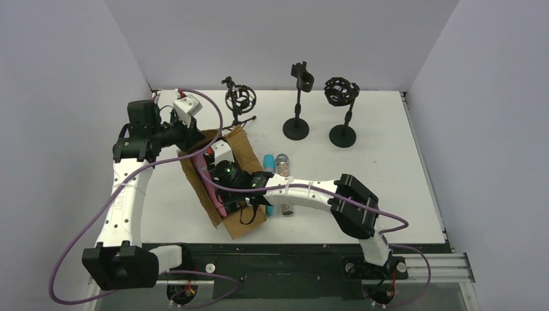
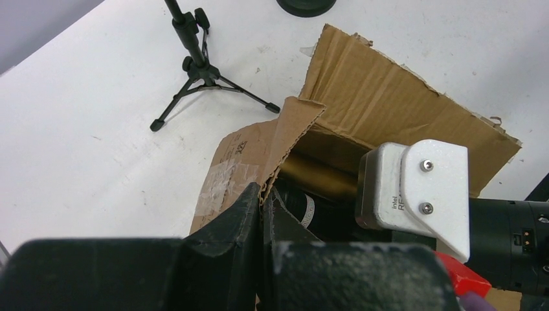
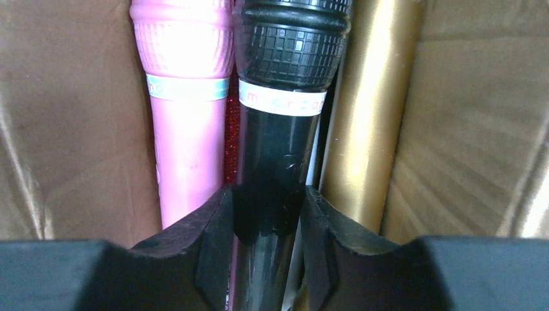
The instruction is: Attach the microphones to the stand
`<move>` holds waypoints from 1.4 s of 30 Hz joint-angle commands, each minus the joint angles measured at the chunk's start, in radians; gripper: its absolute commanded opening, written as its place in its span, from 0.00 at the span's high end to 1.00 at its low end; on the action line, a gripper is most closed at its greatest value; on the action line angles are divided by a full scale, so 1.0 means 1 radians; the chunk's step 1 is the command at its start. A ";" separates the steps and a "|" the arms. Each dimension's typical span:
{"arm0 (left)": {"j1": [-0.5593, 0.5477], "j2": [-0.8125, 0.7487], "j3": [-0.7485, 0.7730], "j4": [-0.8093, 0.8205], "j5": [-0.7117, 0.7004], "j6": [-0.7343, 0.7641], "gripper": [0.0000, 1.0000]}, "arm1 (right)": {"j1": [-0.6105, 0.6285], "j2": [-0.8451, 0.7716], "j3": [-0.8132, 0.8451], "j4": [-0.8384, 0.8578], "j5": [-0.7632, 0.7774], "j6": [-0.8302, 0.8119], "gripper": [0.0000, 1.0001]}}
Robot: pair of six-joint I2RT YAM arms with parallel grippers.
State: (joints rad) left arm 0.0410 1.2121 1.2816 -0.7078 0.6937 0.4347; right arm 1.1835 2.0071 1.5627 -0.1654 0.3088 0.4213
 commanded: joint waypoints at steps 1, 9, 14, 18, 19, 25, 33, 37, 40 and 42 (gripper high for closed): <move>0.000 -0.015 0.064 0.035 0.071 0.005 1.00 | 0.000 -0.041 0.010 0.046 0.017 0.003 0.75; 0.002 -0.025 0.063 0.025 0.036 0.033 1.00 | -0.001 -0.272 -0.129 0.077 -0.061 0.081 0.98; 0.002 -0.021 0.074 0.006 0.029 0.041 1.00 | -0.007 -0.473 -0.317 0.104 -0.040 0.122 1.00; 0.005 -0.022 0.073 -0.004 0.019 0.051 1.00 | -0.086 -0.654 -0.519 0.143 -0.041 0.182 1.00; 0.005 -0.024 0.069 -0.003 0.016 0.053 1.00 | -0.129 -0.682 -0.557 0.169 -0.048 0.205 1.00; 0.005 -0.026 0.071 0.000 0.028 0.045 1.00 | -0.308 -0.806 -0.758 0.134 -0.102 0.206 1.00; 0.005 -0.027 0.071 0.004 0.031 0.036 1.00 | -0.429 -0.735 -0.914 0.185 -0.129 0.202 1.00; 0.004 -0.030 0.070 0.006 0.032 0.031 1.00 | -0.436 -0.655 -0.954 0.254 -0.151 0.214 1.00; 0.004 -0.037 0.068 0.005 0.032 0.029 1.00 | -0.444 -0.616 -0.956 0.298 -0.172 0.220 1.00; 0.003 -0.038 0.066 0.008 0.028 0.029 1.00 | -0.457 -0.592 -0.955 0.317 -0.179 0.225 1.00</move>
State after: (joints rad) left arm 0.0410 1.2121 1.2949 -0.7364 0.6880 0.4751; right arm 0.7460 1.3926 0.6033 0.0143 0.1555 0.6247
